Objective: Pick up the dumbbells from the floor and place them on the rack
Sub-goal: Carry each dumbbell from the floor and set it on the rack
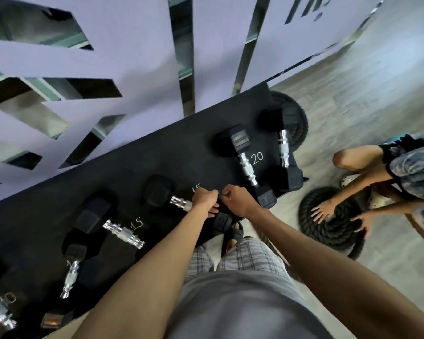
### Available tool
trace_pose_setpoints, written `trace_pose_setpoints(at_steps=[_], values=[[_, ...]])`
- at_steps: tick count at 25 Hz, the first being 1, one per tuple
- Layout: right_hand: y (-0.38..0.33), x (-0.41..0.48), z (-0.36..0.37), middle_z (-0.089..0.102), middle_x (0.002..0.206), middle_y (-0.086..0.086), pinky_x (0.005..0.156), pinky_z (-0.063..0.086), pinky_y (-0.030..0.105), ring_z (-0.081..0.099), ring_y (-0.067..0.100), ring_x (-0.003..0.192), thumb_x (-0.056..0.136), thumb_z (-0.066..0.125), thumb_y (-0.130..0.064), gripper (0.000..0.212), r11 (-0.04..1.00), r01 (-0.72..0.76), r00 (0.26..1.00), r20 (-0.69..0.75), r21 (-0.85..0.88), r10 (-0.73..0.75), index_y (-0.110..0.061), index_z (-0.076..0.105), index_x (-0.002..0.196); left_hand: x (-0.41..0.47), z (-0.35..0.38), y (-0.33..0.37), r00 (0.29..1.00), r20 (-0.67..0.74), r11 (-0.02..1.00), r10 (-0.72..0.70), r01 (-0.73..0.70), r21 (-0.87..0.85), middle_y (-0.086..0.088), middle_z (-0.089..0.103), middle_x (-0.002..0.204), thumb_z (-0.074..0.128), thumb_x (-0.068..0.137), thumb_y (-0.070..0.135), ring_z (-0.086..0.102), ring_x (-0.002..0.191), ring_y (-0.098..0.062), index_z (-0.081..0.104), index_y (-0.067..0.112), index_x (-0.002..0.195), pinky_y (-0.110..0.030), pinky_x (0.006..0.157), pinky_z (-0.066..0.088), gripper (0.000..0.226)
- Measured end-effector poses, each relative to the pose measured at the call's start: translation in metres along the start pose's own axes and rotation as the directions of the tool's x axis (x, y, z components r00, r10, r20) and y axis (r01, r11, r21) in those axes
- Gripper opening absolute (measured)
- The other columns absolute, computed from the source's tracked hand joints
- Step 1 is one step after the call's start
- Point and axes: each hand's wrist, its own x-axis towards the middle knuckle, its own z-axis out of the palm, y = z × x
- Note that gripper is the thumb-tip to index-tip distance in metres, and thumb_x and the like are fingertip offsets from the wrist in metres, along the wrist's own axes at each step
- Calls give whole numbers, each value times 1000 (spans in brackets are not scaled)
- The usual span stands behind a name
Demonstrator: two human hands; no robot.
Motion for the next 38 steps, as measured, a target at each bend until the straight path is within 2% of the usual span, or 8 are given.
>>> trace_pose_setpoints(at_steps=[9,15,21,24,26,32,35,38], values=[[61,24,-103,73,83,6,70,54,36,66,25,76,94,45,-26,21,1000,4,967,-253,28,3,-16,64,93,24,73,63,994,-74,997,81,-80,22,-9,67,69,47,95,20,63,54,-21,63,6,88,-29,53,53,23],[136,67,-168,67,100,12,75,47,39,63,32,92,95,53,-30,21,993,-38,904,-421,108,80,-10,53,101,38,147,122,982,-137,990,128,-136,-47,-11,64,63,47,94,18,63,50,-23,62,5,76,-27,47,52,26],[192,93,-155,60,112,14,79,50,40,60,31,98,89,61,-32,37,984,-43,972,-222,174,82,-9,46,113,69,193,172,972,-149,966,182,-205,-158,-7,67,77,56,93,20,67,72,-19,62,9,99,-32,73,58,14],[207,106,-150,62,108,7,72,48,30,62,21,91,87,67,-30,37,949,-55,975,-188,310,117,-11,47,111,81,208,191,980,-104,932,172,-196,-305,-7,69,89,63,90,19,68,90,-21,63,15,93,-33,88,55,5],[214,116,-150,64,104,5,75,52,36,64,21,89,86,69,-30,38,938,-75,980,-146,339,132,-9,49,111,90,215,199,987,-70,909,144,-160,-385,-13,72,97,65,87,12,69,96,-26,67,10,91,-35,92,54,5],[213,148,-143,69,101,16,75,47,35,63,29,89,86,69,-28,38,942,-118,993,48,314,108,-2,57,111,112,237,209,998,-29,889,63,-69,-452,-19,71,98,73,75,3,69,91,-30,70,1,88,-39,92,53,13],[215,152,-137,74,90,14,71,52,36,62,19,66,86,65,-21,30,914,-131,991,80,385,109,-3,56,108,116,241,212,998,0,868,71,-62,-494,-17,72,95,73,76,0,70,82,-23,70,-2,97,-29,77,57,21],[215,153,-139,73,90,11,71,49,33,65,21,71,87,63,-20,30,925,-114,992,85,361,89,-4,53,110,114,245,218,997,-37,886,74,-83,-456,-8,68,80,75,78,2,67,69,-16,68,6,87,-28,69,57,12]])
